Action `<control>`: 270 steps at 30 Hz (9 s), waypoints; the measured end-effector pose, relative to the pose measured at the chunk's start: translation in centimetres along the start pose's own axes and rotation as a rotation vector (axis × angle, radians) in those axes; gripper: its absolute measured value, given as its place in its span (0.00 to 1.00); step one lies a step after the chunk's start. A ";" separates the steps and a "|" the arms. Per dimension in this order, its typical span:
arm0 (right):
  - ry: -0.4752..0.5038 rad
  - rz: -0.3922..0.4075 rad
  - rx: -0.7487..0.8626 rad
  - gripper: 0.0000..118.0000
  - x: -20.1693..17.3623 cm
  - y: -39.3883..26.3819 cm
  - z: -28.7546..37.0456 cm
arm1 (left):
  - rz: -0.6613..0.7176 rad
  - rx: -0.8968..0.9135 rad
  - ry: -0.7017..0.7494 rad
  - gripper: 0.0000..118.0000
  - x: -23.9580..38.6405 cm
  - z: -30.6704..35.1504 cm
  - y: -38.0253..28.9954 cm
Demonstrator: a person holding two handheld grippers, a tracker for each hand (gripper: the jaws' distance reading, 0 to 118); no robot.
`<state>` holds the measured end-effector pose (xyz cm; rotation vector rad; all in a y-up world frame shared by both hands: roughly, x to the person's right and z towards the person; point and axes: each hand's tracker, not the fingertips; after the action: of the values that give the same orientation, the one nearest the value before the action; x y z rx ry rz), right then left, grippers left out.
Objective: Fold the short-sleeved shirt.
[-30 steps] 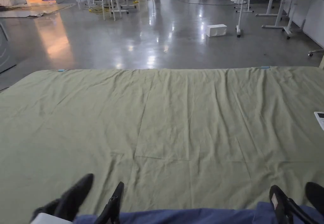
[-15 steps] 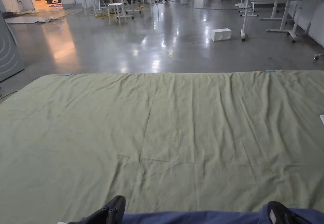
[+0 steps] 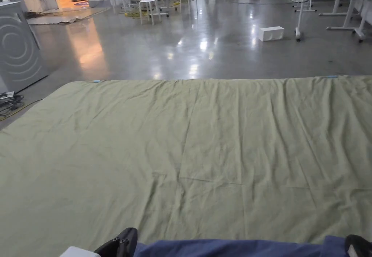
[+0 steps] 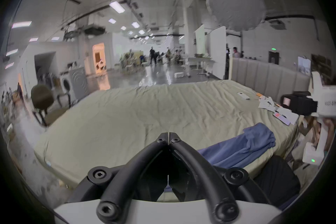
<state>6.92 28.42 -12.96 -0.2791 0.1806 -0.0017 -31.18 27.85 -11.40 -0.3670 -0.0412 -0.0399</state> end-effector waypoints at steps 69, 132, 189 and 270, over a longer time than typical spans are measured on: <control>-0.043 -0.198 -0.267 0.00 5.4 -9.3 3.2 | 0.399 -0.497 -0.439 0.73 9.8 -21.2 -5.2; 0.104 -0.241 -0.355 0.00 2.0 -8.9 -0.2 | 0.775 -0.327 -0.331 0.09 -12.9 -13.5 -4.9; 0.277 -0.517 -0.807 0.00 0.8 -14.2 -23.3 | 0.624 -0.521 -0.519 0.96 -2.6 -16.4 -9.9; -0.163 0.061 0.216 0.00 4.0 8.0 -0.9 | -0.180 0.343 0.180 0.02 2.3 0.6 10.1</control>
<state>10.49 35.71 -16.69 -0.0577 0.0263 0.0614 -28.47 37.40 -14.35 -0.0145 0.0962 -0.2401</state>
